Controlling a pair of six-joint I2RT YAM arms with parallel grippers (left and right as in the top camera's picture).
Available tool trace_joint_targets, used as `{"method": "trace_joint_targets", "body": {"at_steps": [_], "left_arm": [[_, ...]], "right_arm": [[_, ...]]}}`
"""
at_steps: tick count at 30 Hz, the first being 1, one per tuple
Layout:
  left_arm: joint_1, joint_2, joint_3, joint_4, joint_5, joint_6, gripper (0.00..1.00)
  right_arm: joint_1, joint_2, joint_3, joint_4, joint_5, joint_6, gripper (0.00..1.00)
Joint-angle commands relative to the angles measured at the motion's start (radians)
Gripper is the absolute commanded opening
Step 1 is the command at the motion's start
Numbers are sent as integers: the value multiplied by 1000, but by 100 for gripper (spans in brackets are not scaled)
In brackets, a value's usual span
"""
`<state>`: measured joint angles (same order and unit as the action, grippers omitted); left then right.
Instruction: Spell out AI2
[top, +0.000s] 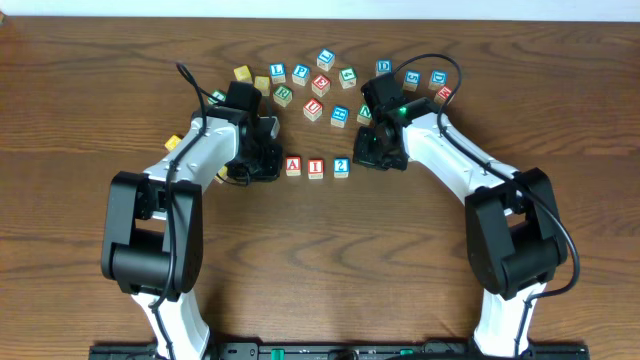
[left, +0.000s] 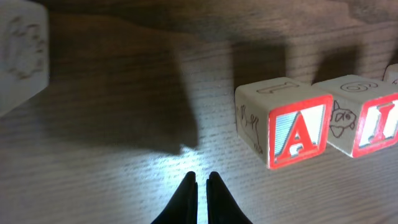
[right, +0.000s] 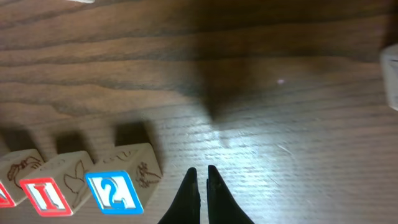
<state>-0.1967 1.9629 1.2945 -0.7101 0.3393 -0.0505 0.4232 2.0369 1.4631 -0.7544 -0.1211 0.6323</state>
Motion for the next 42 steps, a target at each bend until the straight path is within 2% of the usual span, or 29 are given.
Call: {"method": "trace_joint_targets", "body": {"at_steps": [1, 9, 33, 42], "left_arm": [[1, 23, -8, 5, 39, 32, 7], [1, 23, -8, 9, 40, 40, 7], [-45, 23, -8, 38, 45, 164, 8], [-49, 23, -8, 39, 45, 170, 7]], "right_arm": [[11, 41, -6, 14, -44, 19, 1], [21, 69, -6, 29, -70, 26, 1], [52, 69, -6, 53, -81, 30, 4], [70, 69, -6, 68, -81, 38, 5]]}}
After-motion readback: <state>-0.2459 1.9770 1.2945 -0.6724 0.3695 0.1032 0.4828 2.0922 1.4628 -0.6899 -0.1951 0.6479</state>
